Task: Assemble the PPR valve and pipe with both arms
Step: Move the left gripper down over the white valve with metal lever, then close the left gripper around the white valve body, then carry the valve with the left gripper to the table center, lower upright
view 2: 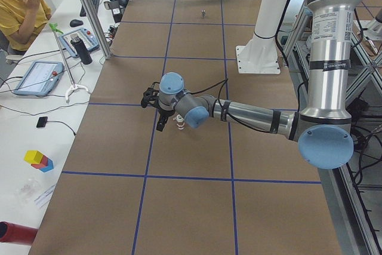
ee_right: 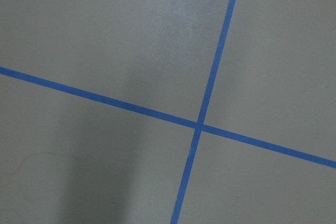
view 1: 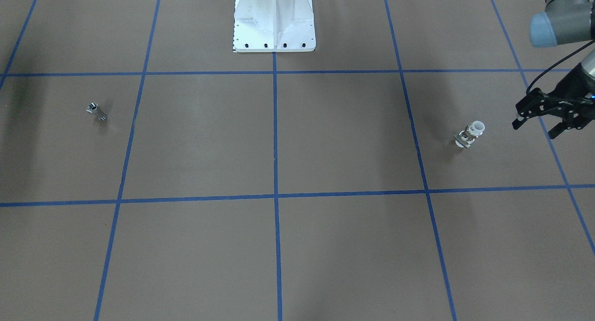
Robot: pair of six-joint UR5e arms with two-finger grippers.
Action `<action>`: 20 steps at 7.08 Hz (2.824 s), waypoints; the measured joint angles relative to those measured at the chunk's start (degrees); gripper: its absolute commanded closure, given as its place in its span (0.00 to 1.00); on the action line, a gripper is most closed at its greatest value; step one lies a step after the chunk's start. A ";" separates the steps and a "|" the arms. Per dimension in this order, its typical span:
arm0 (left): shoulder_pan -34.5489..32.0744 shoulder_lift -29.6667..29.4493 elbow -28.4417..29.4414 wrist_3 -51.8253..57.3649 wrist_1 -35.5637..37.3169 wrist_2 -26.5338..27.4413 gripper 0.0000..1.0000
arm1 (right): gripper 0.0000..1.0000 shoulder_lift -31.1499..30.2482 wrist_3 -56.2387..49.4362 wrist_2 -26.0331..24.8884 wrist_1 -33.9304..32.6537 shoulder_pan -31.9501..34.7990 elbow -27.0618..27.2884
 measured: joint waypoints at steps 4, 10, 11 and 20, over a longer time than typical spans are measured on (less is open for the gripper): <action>12.43 -0.52 -0.59 -11.01 -0.51 8.65 0.00 | 0.00 0.00 0.07 0.06 -0.03 -0.11 -0.04; 15.51 0.68 -0.49 -11.05 -0.60 9.95 0.19 | 0.00 0.00 0.10 0.17 -0.04 -0.43 -0.03; 15.54 0.81 -0.48 -11.02 -0.60 10.16 0.51 | 0.00 0.00 0.12 0.20 -0.04 -0.45 0.00; 16.24 -8.53 -4.27 -14.60 10.43 10.08 1.00 | 0.00 -0.02 0.18 0.25 -0.04 -0.48 -0.06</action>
